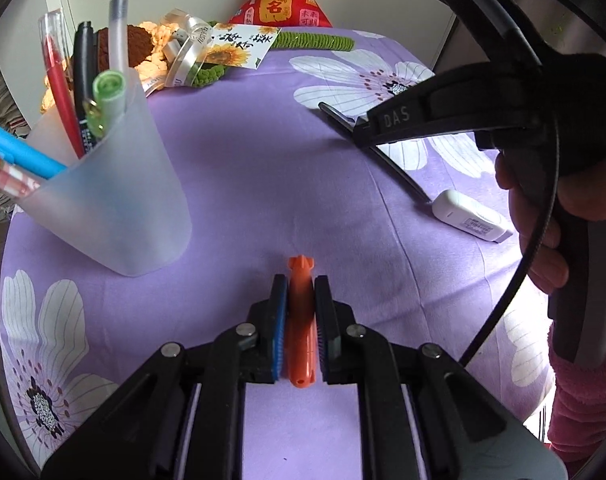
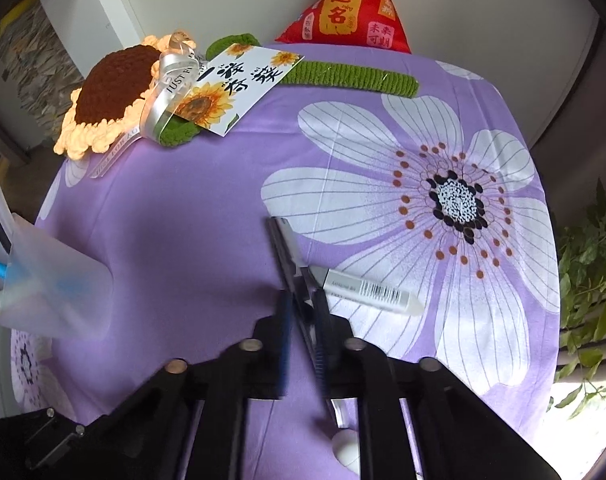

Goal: Organize stationery
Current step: 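Grasp and lift the box cutter with the right tool while the left tool holds the orange item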

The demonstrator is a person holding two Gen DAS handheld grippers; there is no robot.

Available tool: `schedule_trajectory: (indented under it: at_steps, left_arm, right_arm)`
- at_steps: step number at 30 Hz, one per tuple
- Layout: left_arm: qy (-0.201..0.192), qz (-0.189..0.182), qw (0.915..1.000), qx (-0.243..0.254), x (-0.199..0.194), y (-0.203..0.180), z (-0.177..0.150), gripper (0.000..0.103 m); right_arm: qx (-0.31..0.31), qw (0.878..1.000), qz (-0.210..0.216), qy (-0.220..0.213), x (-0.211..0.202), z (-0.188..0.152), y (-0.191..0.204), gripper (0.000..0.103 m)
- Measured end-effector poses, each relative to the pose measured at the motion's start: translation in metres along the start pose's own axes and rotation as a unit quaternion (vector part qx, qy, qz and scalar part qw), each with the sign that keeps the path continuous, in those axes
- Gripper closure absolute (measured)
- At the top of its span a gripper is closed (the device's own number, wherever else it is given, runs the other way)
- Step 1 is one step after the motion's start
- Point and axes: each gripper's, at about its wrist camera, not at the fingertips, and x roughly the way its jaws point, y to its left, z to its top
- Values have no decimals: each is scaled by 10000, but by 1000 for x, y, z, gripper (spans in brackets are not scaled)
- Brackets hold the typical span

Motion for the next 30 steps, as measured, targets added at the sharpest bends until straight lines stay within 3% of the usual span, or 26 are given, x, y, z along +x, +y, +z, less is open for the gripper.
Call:
schedule_trajectory:
  at_steps: [5,11,14,16,17,26,27,28,30]
  left_arm:
    - [-27,-31,10000,6,0,0,2,92]
    - [-2,-38,10000,-5,0,1,0,92]
    - [15,-38,10000,5,1,2,0,92]
    - [17,-45,10000,18,2,2,1,92]
    - [15,-49,10000,26,2,2,1,92]
    - [51,-87,9999,9,6,2,3,92]
    - [59,-94,9999,3,6,2,3,92]
    - [73,-101,9999,-7,7,3,3,92]
    - [86,-108,9999,-30,9,4,4,92]
  right_arm:
    - [-30,9999,93,-78,-8,3,0,98]
    - [-37,9995,194,232,1,6,1,98]
    - [-4,9994,223,246,4,9,2,83]
    - [23,9990,272,345,9,13,2,68]
    - [31,9988,266,407,12,16,2,67]
    - [-391,9984,-239,344,26,38,21,68]
    - [-434,9981,-308,318,27,39,24,73]
    - [-485,9980,-287,293,28,41,26,85]
    - [-592,9972,-361,276,29,43,31,91]
